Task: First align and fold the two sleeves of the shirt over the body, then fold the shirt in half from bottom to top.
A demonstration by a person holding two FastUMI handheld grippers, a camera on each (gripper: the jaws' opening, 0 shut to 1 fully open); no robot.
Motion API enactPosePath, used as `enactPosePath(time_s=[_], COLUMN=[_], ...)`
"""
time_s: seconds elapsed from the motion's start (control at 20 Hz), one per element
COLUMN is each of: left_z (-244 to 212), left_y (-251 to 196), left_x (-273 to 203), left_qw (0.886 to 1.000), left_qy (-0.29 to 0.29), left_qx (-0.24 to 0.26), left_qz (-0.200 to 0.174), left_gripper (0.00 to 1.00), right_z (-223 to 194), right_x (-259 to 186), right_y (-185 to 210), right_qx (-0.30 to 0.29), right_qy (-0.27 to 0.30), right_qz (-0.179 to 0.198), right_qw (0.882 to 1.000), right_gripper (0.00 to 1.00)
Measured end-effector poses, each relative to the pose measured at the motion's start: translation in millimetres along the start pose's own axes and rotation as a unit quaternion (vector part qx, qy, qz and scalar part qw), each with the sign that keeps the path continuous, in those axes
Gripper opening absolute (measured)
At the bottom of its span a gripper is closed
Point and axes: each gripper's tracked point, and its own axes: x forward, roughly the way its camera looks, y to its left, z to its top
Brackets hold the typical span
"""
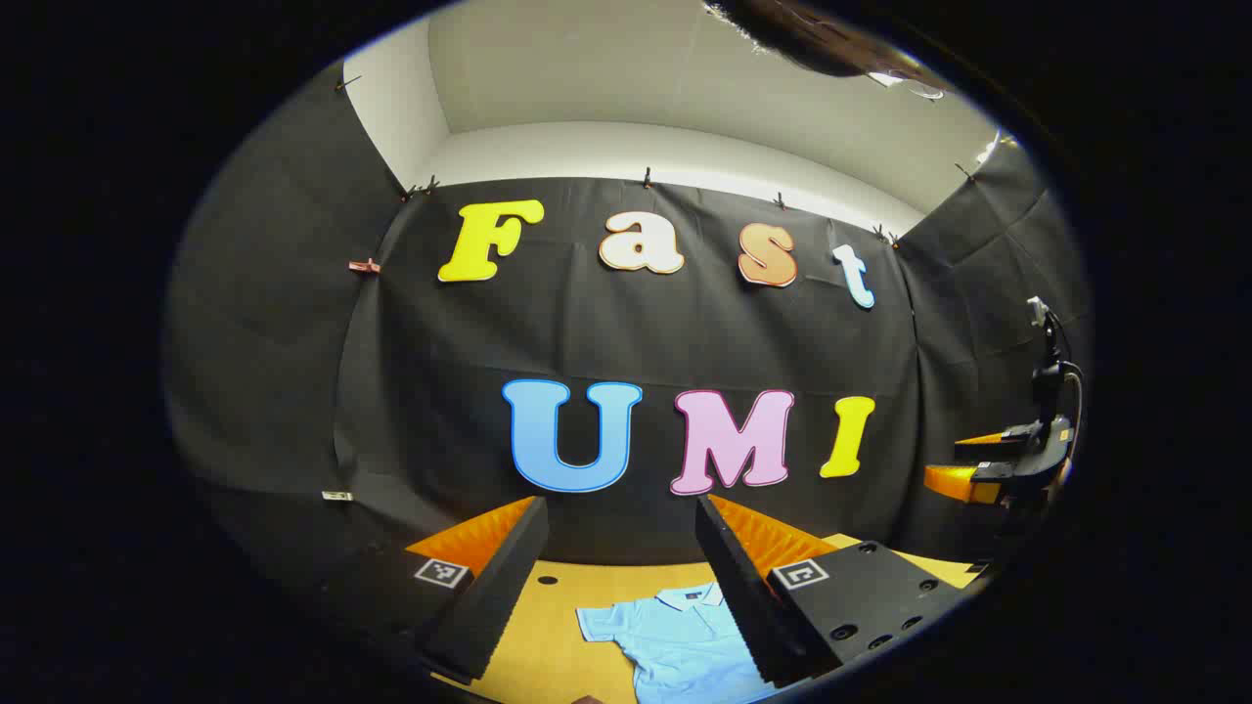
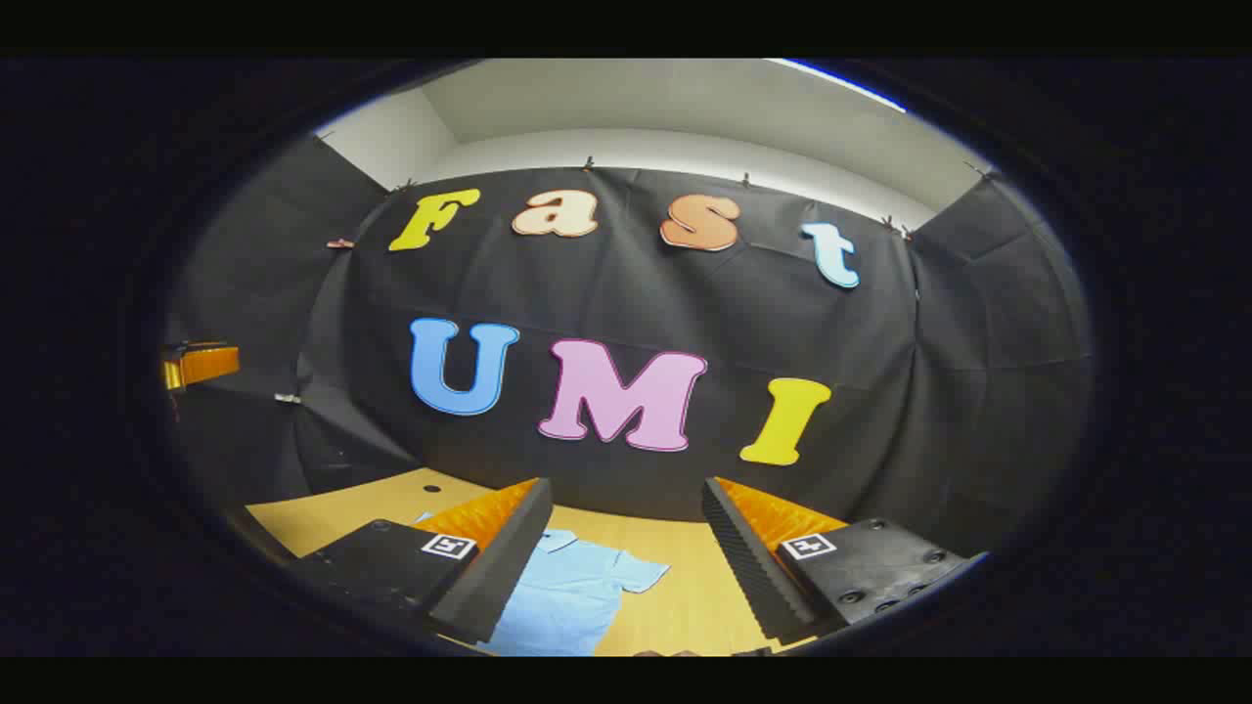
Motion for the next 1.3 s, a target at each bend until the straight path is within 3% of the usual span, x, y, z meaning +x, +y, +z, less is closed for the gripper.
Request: enactPosePath(time_s=[0.3,0.8,0.85,1.15,1.3], left_z=[2.6,-28.4,-33.2,-41.1,-51.2], left_y=[-13.0,0.5,1.1,23.6,37.7], left_x=[4.5,18.4,18.1,12.5,11.2], left_qw=[1.0,0.998,0.997,0.996,0.994], left_qy=[-0.004,0.054,0.06,0.068,0.076], left_qx=[0.013,-0.031,-0.036,-0.034,-0.032], left_qz=[-0.014,0.022,0.021,0.04,0.066], left_gripper=[0.97,0.97,0.97,0.97,0.97], right_z=[-2.9,1.1,-0.5,-9.9,-41.4], right_x=[-4.3,-16.7,-12.2,48.4,93.7], right_y=[-7.1,-27.6,-25.0,-28.1,-22.1], right_qx=[-0.006,-0.035,-0.031,-0.03,-0.04], right_qy=[0.005,0.016,0.023,0.055,0.092], right_qz=[-0.008,-0.022,-0.014,0.015,0.057], right_qw=[1.0,0.999,0.999,0.998,0.993], right_gripper=[0.95,0.94,0.99,0.97,0.97])
